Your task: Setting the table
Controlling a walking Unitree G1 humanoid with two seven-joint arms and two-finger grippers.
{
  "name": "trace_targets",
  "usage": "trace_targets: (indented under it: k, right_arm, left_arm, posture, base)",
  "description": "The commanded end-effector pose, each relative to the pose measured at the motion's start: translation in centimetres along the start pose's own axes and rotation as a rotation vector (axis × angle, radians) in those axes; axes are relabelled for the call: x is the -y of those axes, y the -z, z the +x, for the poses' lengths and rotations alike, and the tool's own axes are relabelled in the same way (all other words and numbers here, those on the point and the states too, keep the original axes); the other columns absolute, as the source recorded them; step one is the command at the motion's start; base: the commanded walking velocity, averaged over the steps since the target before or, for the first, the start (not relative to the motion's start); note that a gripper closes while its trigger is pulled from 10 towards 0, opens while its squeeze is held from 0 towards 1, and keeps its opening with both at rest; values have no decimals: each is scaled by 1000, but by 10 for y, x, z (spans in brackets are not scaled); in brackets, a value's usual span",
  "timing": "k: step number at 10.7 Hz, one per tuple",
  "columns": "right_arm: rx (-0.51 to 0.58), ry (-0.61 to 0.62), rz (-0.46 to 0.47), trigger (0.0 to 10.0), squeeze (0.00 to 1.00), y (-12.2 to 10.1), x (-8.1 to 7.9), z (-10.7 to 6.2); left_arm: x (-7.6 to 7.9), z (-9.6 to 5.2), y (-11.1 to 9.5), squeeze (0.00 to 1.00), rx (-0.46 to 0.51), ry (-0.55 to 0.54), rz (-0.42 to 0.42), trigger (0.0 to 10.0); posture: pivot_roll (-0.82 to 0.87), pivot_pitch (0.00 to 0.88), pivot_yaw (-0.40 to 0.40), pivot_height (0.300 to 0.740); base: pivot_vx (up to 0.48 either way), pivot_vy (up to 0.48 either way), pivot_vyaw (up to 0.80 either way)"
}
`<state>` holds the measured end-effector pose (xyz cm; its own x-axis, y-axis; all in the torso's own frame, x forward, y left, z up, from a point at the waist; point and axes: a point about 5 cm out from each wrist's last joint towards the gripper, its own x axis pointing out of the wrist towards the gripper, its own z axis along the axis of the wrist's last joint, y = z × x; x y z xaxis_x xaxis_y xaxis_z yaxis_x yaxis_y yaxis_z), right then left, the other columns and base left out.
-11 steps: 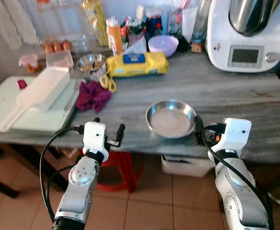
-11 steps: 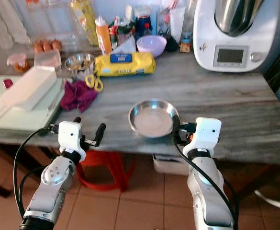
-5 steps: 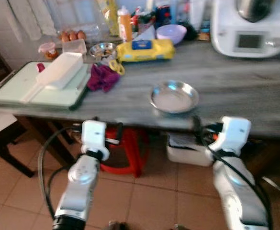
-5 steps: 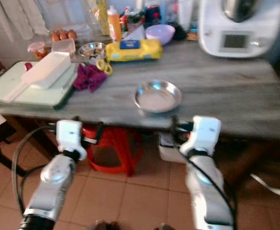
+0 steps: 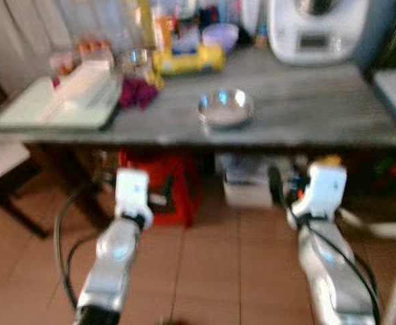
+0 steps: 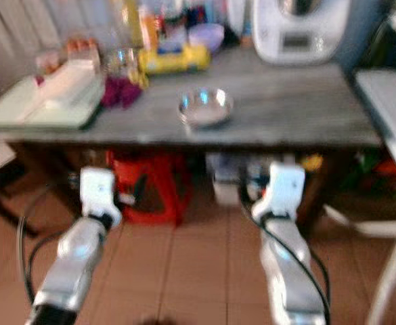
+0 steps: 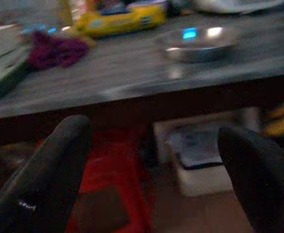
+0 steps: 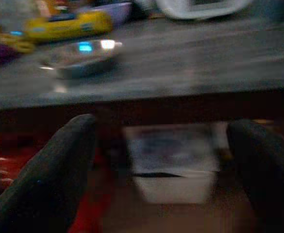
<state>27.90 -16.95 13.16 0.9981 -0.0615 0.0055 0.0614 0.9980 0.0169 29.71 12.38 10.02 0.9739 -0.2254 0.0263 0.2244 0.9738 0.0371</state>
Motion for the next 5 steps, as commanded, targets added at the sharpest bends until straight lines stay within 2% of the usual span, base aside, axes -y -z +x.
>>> trace_targets:
  k: [1, 2, 4, 5]
  right_arm:
    - [17, -8, -4, 10000, 0, -2, -4, 1]
    - [23, -12, 11, 10000, 0, -2, -4, 2]
    - [46, 5, -16, 10000, 0, -4, -3, 4]
    - [43, -10, -26, 10000, 0, -3, -5, 4]
  left_arm:
    - [-5, 0, -1, 0, 1, -10, 15, 10000]
    - [-5, 0, -1, 0, 1, -7, 17, 10000]
    - [-4, 0, -2, 0, 7, 1, 18, 10000]
    - [-2, 0, -3, 0, 29, 27, 26, 10000]
  posture:
    - [-199, 68, 76, 740]
    - [-198, 69, 76, 740]
    - [-201, 69, 78, 740]
    - [-201, 70, 78, 740]
  base:
    - [-322, 0, 0]
    - [-322, 0, 0]
    - [-326, 0, 0]
    - [0, 0, 0]
